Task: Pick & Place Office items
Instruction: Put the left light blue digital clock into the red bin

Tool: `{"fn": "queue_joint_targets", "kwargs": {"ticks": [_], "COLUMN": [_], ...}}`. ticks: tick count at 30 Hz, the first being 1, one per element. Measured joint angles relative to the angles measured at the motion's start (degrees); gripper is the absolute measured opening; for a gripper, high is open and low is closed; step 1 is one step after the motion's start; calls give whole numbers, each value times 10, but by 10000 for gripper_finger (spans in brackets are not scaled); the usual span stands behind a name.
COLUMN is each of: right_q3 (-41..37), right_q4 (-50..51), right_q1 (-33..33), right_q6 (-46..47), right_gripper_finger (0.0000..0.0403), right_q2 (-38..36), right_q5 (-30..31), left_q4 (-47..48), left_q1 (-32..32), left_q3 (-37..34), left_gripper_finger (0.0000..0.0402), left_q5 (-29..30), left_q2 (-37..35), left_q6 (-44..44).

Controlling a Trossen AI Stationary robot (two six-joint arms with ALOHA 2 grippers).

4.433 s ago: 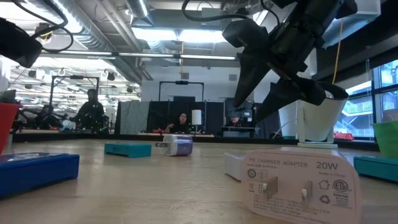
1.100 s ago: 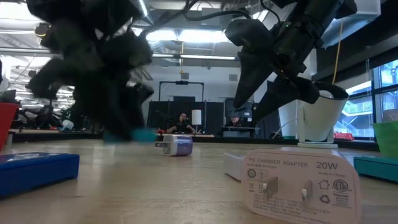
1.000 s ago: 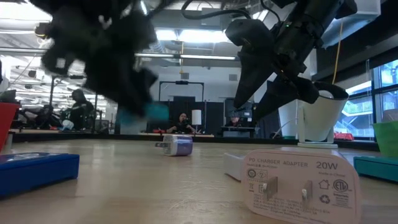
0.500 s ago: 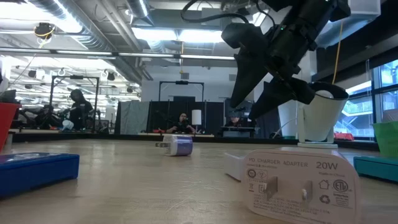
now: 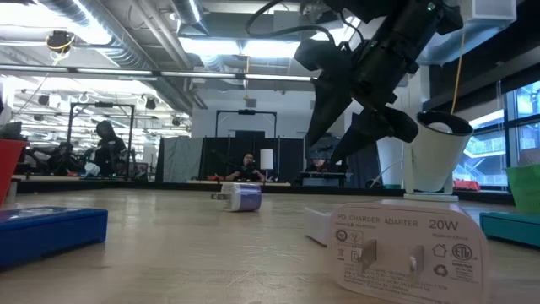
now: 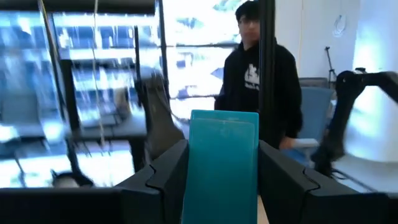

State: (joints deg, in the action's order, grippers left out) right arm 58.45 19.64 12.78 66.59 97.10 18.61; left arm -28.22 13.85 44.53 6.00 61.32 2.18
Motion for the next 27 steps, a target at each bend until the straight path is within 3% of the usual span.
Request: {"fn": "queue_joint_targets", "kwargs": {"ticks": [5,13,18,23,27], "right_q3": [0,0,0,0,0], "right_q4": [0,0,0,0,-2], "right_q1": [0,-2,-7,-11,-14], "right_q6": [0,-27,-38,-51,-56], "right_gripper_finger": [227,227,227,227,227], "right_q2": [0,0,0,0,0], "right_q5": [0,0,0,-1,0], "left_q4": [122,474,680,833,843], "left_q1": [0,9,51,123,161], "left_q3": [0,0,0,-1,-24], "left_gripper_finger": [158,160,161,161,161], "left_q5": [-18,-152,-241,-213,-148], "left_q2": [-2,-2,-2,4,10], "left_q6": [-200,-480,-582,-635,-666]}}
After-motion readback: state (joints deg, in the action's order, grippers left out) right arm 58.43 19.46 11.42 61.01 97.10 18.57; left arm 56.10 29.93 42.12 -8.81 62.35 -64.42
